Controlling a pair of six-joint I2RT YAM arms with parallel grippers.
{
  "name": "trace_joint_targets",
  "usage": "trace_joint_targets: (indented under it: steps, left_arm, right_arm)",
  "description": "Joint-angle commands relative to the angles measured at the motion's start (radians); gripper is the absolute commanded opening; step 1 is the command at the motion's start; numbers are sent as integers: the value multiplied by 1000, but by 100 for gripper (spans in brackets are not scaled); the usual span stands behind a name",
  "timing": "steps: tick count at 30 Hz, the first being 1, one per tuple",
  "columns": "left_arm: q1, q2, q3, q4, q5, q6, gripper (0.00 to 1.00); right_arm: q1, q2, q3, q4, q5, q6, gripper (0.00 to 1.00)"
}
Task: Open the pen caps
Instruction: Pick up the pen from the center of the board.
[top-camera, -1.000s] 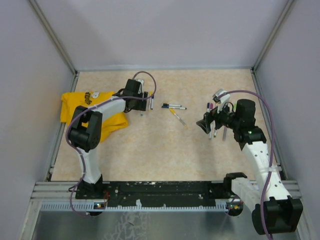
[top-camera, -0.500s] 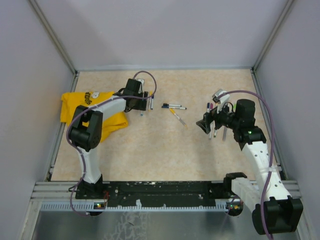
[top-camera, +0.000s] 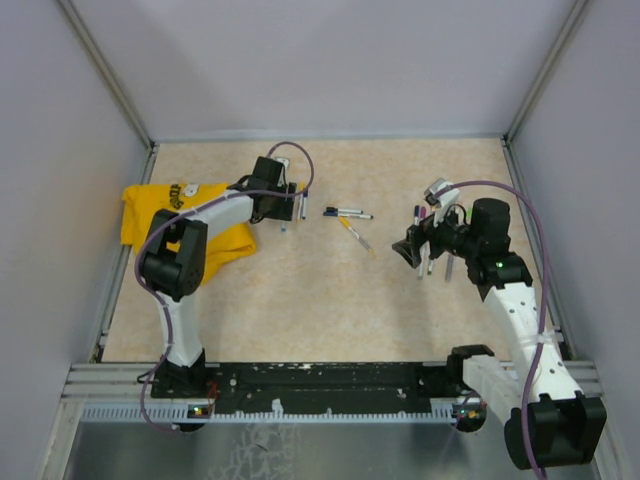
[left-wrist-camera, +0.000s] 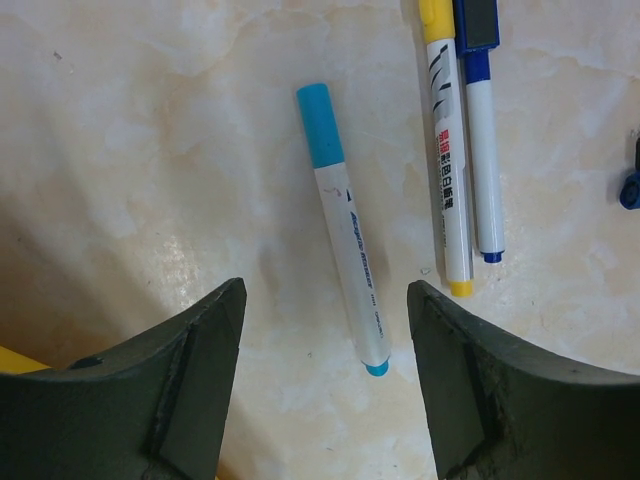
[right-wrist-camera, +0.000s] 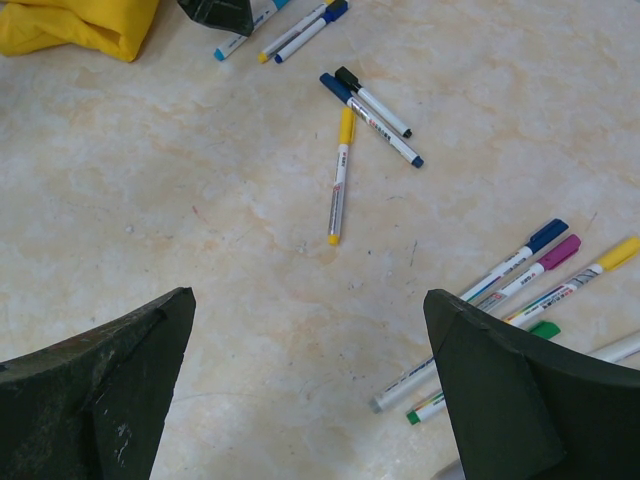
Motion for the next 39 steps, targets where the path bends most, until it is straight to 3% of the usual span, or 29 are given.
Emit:
trace_joint_targets:
  steps: [1,10,21,39]
  left_arm:
    - [5,26,42,-19,-11,8,72]
    - [3,79,111,-51,-8,8,65]
    - [4,100,116,-79,12,-3,43]
    - [4,136,121,-157,21,-1,35]
  right_arm:
    - [9,-6,8,34,-1,-14,98]
    - [9,-7,8,35,0,-14,98]
    - [9,-7,7,34,1,-14,98]
    - [15,-6,5,37,1,-15,98]
